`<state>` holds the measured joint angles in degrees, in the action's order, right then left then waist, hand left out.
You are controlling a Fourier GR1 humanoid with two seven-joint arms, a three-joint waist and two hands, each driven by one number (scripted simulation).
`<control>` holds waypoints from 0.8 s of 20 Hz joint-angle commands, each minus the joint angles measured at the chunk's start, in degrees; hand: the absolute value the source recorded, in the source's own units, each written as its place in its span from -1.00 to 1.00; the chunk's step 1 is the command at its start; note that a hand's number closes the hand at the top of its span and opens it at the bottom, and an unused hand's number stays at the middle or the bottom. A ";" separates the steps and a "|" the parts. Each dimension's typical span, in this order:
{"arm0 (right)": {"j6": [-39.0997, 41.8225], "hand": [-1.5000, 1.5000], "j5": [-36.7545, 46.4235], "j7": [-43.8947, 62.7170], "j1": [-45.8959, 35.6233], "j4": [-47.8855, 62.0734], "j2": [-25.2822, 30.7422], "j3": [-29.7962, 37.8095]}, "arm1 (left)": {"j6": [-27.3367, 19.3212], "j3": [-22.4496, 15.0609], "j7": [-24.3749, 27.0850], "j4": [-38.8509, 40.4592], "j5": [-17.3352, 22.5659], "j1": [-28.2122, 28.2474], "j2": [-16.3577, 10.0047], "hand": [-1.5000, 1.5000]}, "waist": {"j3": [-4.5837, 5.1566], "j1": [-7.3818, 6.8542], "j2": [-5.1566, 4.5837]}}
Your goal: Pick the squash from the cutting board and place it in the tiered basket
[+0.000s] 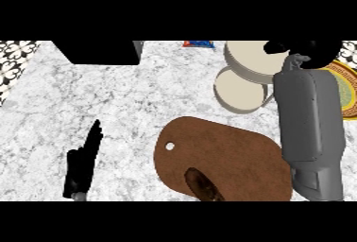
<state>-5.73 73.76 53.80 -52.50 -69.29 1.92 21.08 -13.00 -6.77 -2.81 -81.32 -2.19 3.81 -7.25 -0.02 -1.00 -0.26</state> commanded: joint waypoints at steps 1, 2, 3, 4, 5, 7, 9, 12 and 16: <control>-9.56 -1.00 -8.74 -4.47 -0.40 3.97 0.19 7.03 | 2.06 1.68 0.39 1.76 1.32 -1.74 -1.50 0.00 | -0.06 -0.23 -0.44; -10.54 -1.00 -8.36 -3.23 -2.19 5.37 -0.12 6.53 | 0.28 0.75 1.57 1.84 -0.30 -1.15 -0.25 0.00 | -0.02 -0.16 -0.20; -14.31 -1.00 -10.89 -6.89 1.46 3.49 -1.83 6.85 | -0.51 -0.97 2.07 2.32 -0.79 -0.16 1.94 0.00 | -0.05 0.05 -0.20; -15.81 -1.00 -11.11 -5.33 0.28 3.81 -1.84 5.06 | 0.14 -0.01 0.80 0.38 0.03 0.58 0.75 0.00 | -0.03 -0.13 0.01; -17.88 -1.00 -13.14 -6.97 1.43 3.82 -1.85 5.42 | 1.32 0.04 1.52 0.23 0.56 1.87 0.11 0.00 | -0.03 -0.20 0.01; -22.95 -1.00 -15.52 -10.11 1.57 3.76 -1.87 5.40 | 1.00 0.00 0.67 1.90 0.02 0.45 0.45 0.00 | -0.03 -0.12 -0.07; -27.09 -1.00 -20.26 -12.05 3.21 1.78 -1.88 3.90 | 0.93 1.83 2.57 4.92 0.43 -2.10 0.26 0.00 | -0.02 0.15 -0.02; -29.23 -1.00 -19.72 -15.02 0.49 0.98 0.23 5.99 | 0.84 0.95 1.00 0.36 0.04 1.06 -0.06 0.00 | -0.02 0.23 0.14; -33.27 -1.00 -11.40 -9.05 5.66 -8.28 0.94 5.14 | -0.49 1.58 0.45 1.23 -0.30 0.70 0.53 0.00 | 0.04 1.53 0.53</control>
<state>-34.74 58.71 42.34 -48.99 -72.86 1.52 25.56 -12.31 -5.55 -1.60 -80.09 -1.97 4.66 -7.09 0.15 -0.22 0.21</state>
